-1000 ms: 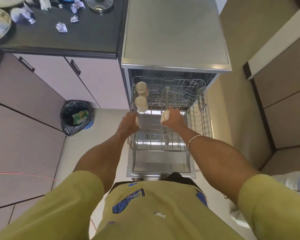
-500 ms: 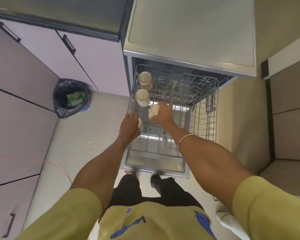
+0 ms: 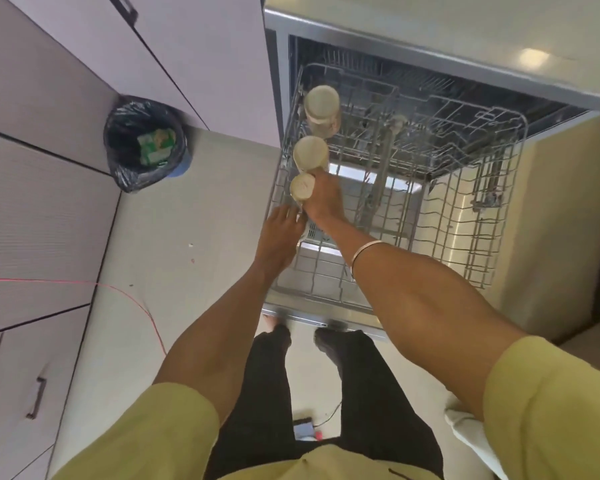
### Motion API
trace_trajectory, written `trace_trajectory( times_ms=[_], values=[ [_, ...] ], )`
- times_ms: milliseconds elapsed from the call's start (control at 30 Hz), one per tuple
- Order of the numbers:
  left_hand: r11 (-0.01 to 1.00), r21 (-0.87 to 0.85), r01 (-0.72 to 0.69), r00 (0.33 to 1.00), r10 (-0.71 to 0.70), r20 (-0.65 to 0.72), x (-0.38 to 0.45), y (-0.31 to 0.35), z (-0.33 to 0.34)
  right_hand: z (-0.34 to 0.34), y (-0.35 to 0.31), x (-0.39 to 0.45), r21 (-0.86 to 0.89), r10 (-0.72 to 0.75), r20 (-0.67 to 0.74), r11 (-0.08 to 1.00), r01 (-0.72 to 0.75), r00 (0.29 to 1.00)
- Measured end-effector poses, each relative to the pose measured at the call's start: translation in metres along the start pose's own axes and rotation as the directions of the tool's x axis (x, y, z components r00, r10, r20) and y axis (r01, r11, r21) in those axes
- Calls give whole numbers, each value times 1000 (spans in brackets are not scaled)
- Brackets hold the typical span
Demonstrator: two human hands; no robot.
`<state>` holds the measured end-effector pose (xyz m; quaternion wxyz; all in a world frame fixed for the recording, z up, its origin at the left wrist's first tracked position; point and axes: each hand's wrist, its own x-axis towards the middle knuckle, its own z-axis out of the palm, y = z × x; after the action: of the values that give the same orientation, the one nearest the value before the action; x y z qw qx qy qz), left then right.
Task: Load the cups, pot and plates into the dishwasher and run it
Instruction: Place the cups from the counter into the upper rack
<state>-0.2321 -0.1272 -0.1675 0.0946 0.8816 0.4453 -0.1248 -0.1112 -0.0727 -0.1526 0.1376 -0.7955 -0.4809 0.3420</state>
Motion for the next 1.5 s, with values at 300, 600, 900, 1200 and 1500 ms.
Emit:
trace_trajectory(
  times_ms=[300,600,900,1200,1500],
  values=[
    [995,20,100,993,-101,59,5,3,28,36,19,9,45,11,54,999,-14,998],
    [984,33,174,981,-176,79,2,7,32,39,23,13,9,49,198,999,-52,979],
    [969,-94,229,969,-218,115,-14,12,16,12,37,-4,-144,152,233,982,-120,961],
    [934,-280,219,973,-231,-10,-39,26,-35,-43,22,-48,-277,111,250,960,-39,962],
    [895,-433,108,993,-121,-4,-60,38,-110,-105,15,-103,-331,169,226,939,-88,959]
  ],
)
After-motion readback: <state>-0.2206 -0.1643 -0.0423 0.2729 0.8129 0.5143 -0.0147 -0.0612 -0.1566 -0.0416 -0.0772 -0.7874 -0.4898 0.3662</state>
